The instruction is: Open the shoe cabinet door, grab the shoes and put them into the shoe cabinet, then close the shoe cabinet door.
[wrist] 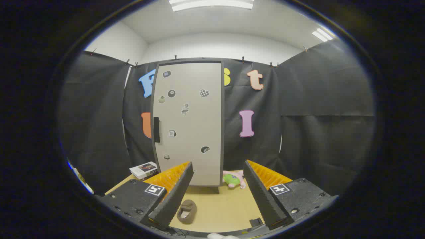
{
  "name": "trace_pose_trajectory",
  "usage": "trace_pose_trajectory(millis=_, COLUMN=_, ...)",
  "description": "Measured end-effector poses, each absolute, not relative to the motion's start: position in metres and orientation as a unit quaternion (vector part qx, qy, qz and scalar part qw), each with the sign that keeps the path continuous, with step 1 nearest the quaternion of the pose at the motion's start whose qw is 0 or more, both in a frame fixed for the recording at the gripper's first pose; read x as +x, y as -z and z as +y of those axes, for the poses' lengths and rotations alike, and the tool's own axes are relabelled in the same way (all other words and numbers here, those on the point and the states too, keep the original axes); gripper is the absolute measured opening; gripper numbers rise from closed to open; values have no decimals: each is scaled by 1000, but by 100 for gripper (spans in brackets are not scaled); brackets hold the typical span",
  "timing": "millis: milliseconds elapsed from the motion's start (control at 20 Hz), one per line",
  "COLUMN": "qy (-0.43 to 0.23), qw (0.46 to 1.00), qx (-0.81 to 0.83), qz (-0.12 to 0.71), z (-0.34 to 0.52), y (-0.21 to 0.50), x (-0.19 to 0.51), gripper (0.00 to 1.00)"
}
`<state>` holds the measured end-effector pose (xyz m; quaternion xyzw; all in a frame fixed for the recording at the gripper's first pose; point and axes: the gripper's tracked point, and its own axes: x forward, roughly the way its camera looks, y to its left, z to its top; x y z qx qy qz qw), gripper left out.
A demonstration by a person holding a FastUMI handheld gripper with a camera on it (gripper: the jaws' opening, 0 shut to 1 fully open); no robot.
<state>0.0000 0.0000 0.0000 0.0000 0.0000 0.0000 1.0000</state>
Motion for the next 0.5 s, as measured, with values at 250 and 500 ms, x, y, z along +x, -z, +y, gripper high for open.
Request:
trace_pose_trajectory(millis=250, qy=-2, qw=1000, qx=9, qz=-2, z=14, y=-1, x=3, gripper=100)
trace_pose_trajectory(millis=500, qy=-9, qw=1000, qx=-1, qz=-4, z=37, y=-5, x=11, gripper=100)
